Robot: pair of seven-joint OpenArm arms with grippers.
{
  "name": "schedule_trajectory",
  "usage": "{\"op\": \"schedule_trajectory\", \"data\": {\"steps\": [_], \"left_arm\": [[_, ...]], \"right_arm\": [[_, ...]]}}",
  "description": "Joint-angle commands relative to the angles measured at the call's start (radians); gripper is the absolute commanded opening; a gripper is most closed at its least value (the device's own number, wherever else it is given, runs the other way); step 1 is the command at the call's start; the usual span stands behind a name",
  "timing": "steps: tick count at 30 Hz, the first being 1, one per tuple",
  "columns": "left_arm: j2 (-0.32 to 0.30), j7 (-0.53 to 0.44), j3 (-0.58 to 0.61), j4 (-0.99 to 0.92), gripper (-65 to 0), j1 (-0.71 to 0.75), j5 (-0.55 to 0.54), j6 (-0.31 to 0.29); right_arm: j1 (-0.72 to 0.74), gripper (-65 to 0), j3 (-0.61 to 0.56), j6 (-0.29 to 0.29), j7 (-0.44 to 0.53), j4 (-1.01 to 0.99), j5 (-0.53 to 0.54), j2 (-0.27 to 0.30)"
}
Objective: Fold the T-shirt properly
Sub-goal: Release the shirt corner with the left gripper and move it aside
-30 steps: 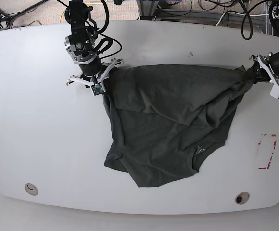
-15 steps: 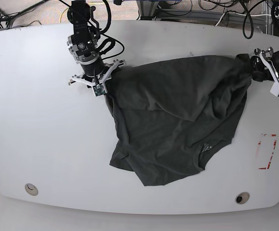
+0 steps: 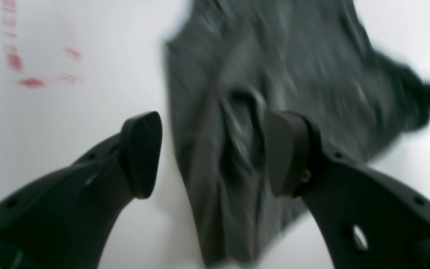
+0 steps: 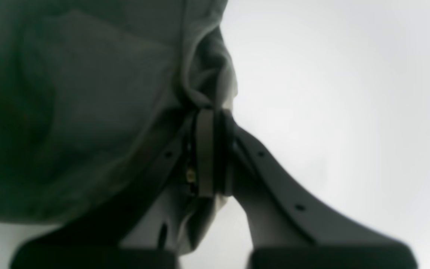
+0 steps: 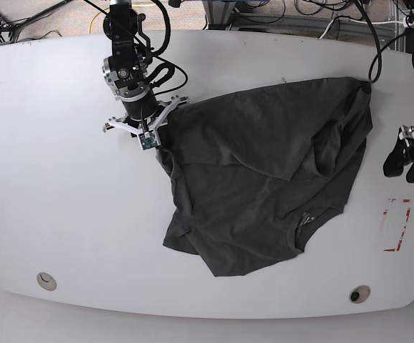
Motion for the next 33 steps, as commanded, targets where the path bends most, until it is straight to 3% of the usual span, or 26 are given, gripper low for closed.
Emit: {"op": "schedule_trajectory", "data": {"steps": [1, 8, 16, 18, 22, 27, 30, 33], "left_arm": [[-0.012, -0.012, 0.013, -0.058, -24.2, -0.083, -0.015, -0.008], [0.001, -0.015, 0.117, -0.205, -24.2, -0.273, 0.081, -0.006], [0.096, -0.015, 0.154, -0.322, -24.2, -0.381, 0.268, -0.032], [0.108, -0.015, 0.156, -0.317, -24.2, -0.381, 0.301, -0.069], [0.131, -0.014, 0.156, -0.316, -24.4, -0.381, 0.341, -0.154], [0.131, -0.012, 0.156, -0.316, -24.4, -0.365, 0.35, -0.178], [0.131, -0.012, 0.156, -0.297, -24.6, -0.318, 0.347, -0.178], [0.131, -0.012, 0.156, -0.236, -24.6, -0.278, 0.347, -0.178]], "right_arm": [[0.009, -62.1, -0.001, -0.004, 0.025, 0.021, 0.006, -0.003], [0.032, -62.1, -0.001, -0.004, 0.025, 0.019, 0.006, -0.007], [0.032, -60.6, -0.001, -0.004, 0.019, 0.027, 0.006, -0.009], [0.032, -56.3, -0.001, -0.004, 0.019, 0.027, 0.006, -0.009], [0.023, -38.4, -0.001, -0.005, 0.019, 0.048, 0.006, -0.009], [0.005, -20.8, -0.001, -0.005, 0.019, 0.11, 0.006, -0.01], [0.0, -14.9, -0.001, -0.005, 0.022, 0.163, 0.006, -0.01], [0.005, -13.6, -0.008, 0.002, 0.024, 0.192, 0.008, -0.009]]}}
